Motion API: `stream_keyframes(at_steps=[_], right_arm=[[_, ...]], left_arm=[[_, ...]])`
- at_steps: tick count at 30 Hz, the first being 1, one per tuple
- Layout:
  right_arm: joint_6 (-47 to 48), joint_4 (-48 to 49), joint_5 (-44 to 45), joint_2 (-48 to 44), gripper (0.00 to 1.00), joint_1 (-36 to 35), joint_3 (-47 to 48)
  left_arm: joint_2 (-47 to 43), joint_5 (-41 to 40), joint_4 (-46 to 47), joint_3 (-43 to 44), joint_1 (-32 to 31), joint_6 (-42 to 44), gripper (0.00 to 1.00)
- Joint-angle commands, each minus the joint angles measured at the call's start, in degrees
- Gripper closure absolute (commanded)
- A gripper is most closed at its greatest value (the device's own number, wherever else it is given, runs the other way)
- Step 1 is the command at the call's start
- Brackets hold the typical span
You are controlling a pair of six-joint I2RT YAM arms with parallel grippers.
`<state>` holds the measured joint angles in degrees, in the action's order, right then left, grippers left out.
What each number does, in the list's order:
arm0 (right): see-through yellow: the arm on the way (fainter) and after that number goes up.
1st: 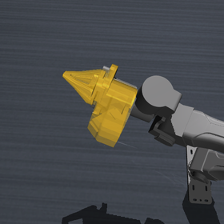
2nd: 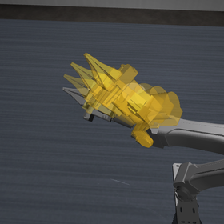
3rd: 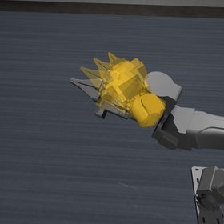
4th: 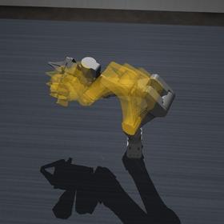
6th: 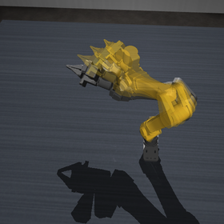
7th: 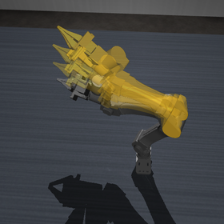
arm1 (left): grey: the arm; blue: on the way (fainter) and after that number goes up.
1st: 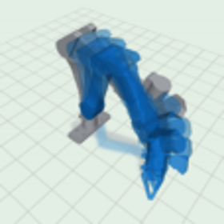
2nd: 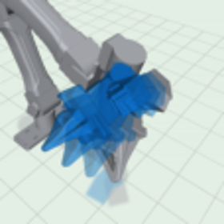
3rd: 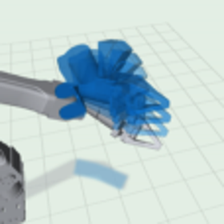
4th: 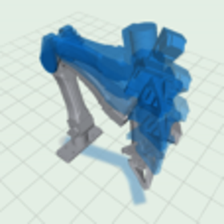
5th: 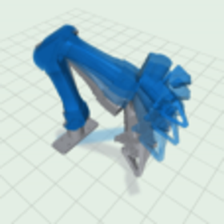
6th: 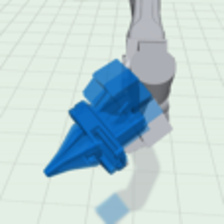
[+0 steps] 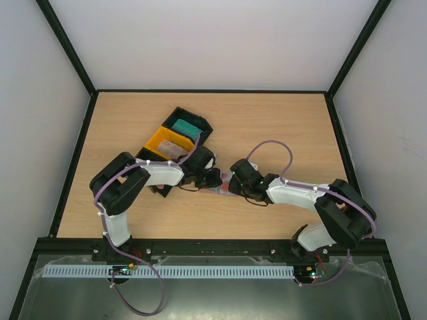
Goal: Put the credit cards into the card holder
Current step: Insert the credit card into the card holder.
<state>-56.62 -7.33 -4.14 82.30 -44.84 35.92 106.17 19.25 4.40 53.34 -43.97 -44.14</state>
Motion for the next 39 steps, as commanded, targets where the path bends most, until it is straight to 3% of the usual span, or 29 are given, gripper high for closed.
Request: stream_keyframes(at_steps=[1,15,29,39], right_arm=[[-0.8,0.7,-0.4,0.2,0.75,0.2,0.6],[-3.3,4.5,-5.3,0.1,0.75,0.2,-0.7],[-18.8,16.4,-8.2,-4.0,0.76,0.5,-9.0],[-18.5,11.7,-4.1,-3.3,0.76,0.7,-8.4]], left_arm=[[3.1,-3.8,-4.6,-1.8,0.2,0.0,0.98],[2.9,-4.9,-5.2,-2.9,0.9,-0.9,0.97],[2.5,-5.4,-5.0,-3.9,1.2,-1.0,0.98],[3.5,-6.1,-4.4,-5.3,1.9,-0.6,0.98]])
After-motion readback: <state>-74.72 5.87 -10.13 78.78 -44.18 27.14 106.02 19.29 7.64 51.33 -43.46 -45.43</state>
